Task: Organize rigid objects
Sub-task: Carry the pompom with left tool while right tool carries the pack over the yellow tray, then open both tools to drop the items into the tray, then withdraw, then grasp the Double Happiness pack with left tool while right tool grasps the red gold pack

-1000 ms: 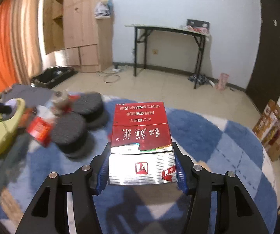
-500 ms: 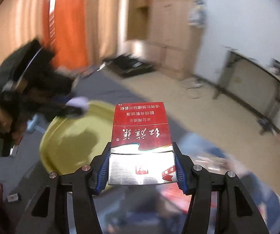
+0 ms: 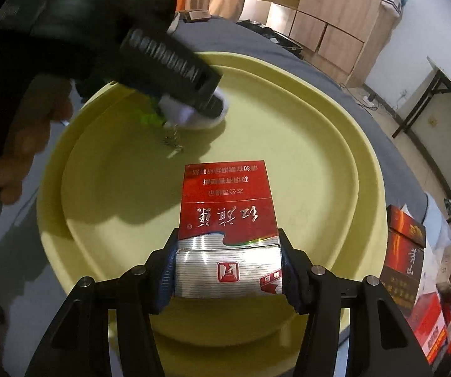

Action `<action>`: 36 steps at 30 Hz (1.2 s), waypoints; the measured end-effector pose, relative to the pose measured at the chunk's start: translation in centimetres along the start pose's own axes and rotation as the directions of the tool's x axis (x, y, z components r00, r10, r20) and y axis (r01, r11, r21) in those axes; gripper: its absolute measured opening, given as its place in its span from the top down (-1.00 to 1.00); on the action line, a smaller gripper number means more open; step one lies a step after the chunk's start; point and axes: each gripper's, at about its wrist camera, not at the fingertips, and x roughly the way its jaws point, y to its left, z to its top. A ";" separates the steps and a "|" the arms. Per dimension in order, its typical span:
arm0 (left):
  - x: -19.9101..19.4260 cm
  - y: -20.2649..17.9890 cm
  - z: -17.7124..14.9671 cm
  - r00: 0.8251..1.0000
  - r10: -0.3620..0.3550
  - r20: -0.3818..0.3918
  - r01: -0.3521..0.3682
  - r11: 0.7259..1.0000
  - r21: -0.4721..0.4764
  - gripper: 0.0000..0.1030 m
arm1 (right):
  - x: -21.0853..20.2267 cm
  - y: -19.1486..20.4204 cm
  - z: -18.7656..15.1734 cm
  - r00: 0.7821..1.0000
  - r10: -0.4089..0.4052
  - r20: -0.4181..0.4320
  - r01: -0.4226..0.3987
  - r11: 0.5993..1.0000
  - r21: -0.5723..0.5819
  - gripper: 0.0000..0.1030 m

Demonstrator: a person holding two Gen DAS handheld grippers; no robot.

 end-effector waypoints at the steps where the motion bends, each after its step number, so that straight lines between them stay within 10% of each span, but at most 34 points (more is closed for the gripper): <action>1: 0.0 0.0 -0.1 1.000 -0.010 0.013 0.010 1.000 -0.007 -0.15 | 0.2 0.0 0.1 1.000 -0.002 -0.006 0.002 1.000 -0.002 -0.08; 6: -1.0 0.2 -0.4 0.999 -0.029 0.029 0.030 0.999 -0.045 -0.30 | 0.6 -0.4 0.4 1.000 0.017 0.001 -0.017 1.000 0.015 -0.37; 7: -1.8 -0.1 -0.2 0.999 -0.016 0.040 0.017 0.999 -0.038 -0.61 | 0.2 -0.7 0.2 1.000 0.027 0.013 -0.028 0.999 0.028 -0.55; 13: -8.2 -5.3 1.2 0.979 -0.069 0.190 0.067 0.998 0.021 -1.00 | -8.7 -6.3 -1.9 0.977 0.023 0.212 -0.058 0.986 0.158 -0.97; 18: -9.3 -14.1 1.5 0.977 -0.148 0.151 0.134 0.986 0.103 -1.00 | -17.9 -15.6 -8.8 0.942 -0.189 0.277 0.091 0.939 0.331 -0.99; 24: -5.8 -22.4 0.0 0.983 -0.178 0.035 0.173 0.979 0.107 -1.00 | -23.2 -24.5 -22.4 0.877 -0.467 0.115 0.375 0.813 0.445 -0.99; 31: -0.7 -29.8 -3.9 0.983 -0.167 -0.076 0.181 0.953 0.244 -1.00 | -22.1 -30.2 -34.0 0.908 -0.413 0.078 0.265 0.706 0.656 -0.99; 36: 1.7 -30.3 -4.8 0.985 -0.145 -0.097 0.163 0.960 0.229 -1.00 | -21.2 -31.2 -33.9 0.931 -0.356 0.084 0.228 0.743 0.630 -0.99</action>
